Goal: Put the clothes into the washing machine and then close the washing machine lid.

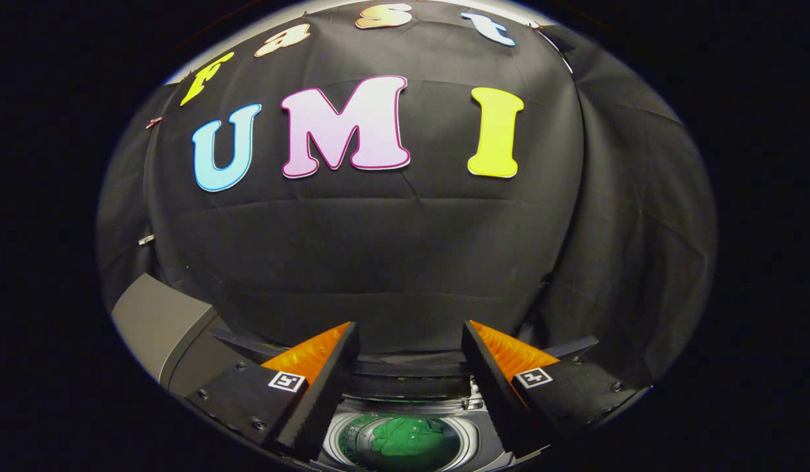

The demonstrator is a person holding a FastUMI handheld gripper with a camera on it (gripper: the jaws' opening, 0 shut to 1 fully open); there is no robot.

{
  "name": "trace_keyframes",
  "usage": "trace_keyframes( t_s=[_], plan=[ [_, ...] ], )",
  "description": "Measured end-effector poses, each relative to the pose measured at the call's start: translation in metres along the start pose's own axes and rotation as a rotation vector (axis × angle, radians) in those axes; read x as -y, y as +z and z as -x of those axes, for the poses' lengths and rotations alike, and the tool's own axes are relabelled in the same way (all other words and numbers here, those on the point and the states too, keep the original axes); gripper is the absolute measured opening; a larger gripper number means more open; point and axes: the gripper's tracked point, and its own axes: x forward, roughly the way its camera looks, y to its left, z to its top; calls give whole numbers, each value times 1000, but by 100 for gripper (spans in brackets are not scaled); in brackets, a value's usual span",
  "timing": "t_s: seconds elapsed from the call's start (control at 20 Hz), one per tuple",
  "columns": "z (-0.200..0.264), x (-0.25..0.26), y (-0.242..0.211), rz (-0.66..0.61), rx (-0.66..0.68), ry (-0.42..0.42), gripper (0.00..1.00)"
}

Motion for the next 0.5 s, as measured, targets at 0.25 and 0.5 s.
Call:
trace_keyframes(
  t_s=[0.25,0.5],
  plan=[
    [27,0,-15,-1,-2,-15,100],
    [45,-1,-28,3,-9,-43,100]
  ],
)
